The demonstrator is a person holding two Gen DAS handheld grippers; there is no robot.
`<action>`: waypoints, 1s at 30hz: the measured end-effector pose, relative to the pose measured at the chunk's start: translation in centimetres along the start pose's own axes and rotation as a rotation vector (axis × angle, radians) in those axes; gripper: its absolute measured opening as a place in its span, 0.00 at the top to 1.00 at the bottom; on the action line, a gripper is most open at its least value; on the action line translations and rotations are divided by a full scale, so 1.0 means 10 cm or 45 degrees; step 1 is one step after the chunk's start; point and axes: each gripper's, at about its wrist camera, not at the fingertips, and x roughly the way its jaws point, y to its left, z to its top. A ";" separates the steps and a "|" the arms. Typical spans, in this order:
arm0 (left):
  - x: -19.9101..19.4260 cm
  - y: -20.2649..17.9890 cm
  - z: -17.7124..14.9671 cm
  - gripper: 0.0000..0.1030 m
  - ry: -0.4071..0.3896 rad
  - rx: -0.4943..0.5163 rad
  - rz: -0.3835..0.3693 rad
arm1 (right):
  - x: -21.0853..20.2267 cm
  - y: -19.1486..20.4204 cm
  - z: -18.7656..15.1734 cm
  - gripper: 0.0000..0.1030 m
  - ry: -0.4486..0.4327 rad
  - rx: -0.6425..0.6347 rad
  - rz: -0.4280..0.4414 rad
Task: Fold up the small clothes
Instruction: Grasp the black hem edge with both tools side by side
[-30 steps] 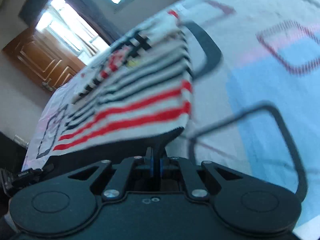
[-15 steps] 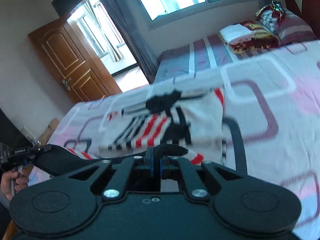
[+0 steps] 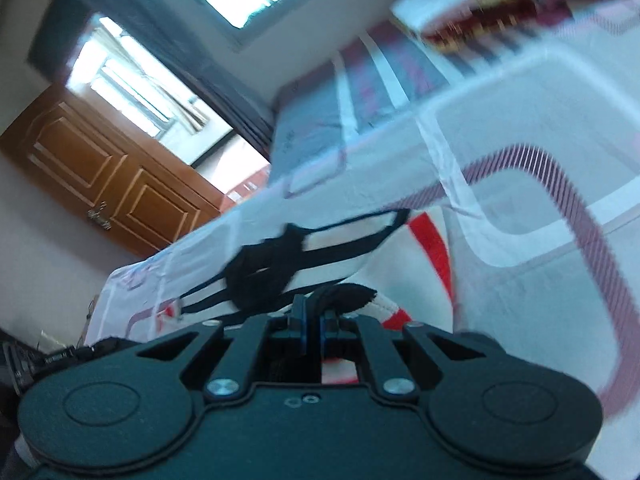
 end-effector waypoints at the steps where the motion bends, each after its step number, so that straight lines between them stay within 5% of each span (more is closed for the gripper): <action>1: 0.12 0.01 0.00 0.93 -0.010 0.012 0.006 | 0.16 -0.09 0.03 0.94 0.009 0.008 -0.013; 4: 0.34 0.01 -0.05 0.84 -0.077 0.035 0.007 | 0.53 -0.27 0.06 0.94 -0.021 -0.006 -0.033; 6: 0.38 0.03 -0.09 0.32 -0.148 0.045 -0.006 | 0.58 -0.33 0.04 0.91 -0.109 0.003 0.019; 8: 0.36 0.03 -0.10 0.22 -0.250 0.069 0.035 | 0.60 -0.37 0.00 0.83 -0.139 0.019 0.070; 13: 0.41 0.07 -0.01 0.23 -0.240 0.114 0.034 | 0.56 -0.41 0.00 0.70 -0.168 0.028 0.138; 14: 0.40 0.04 -0.01 0.23 -0.238 0.149 0.032 | 0.48 -0.40 0.01 0.62 -0.209 0.026 0.127; 15: 0.40 0.01 -0.01 0.23 -0.232 0.186 0.037 | 0.40 -0.38 0.02 0.38 -0.266 0.021 0.109; 16: 0.41 -0.02 -0.02 0.25 -0.211 0.230 0.055 | 0.30 -0.36 0.02 0.26 -0.329 0.012 0.090; 17: 0.44 -0.06 -0.02 0.32 -0.180 0.274 0.085 | 0.21 -0.35 0.02 0.22 -0.372 -0.012 0.083; 21: 0.46 -0.15 -0.10 0.39 -0.170 0.397 0.116 | 0.15 -0.26 0.03 0.38 -0.333 -0.158 0.029; 26: 0.30 -0.08 -0.10 0.39 -0.278 0.297 0.097 | 0.29 -0.10 -0.01 0.42 -0.259 -0.303 -0.049; 30: 0.28 -0.09 -0.09 0.39 -0.270 0.351 0.121 | 0.46 0.00 -0.04 0.48 -0.199 -0.388 -0.103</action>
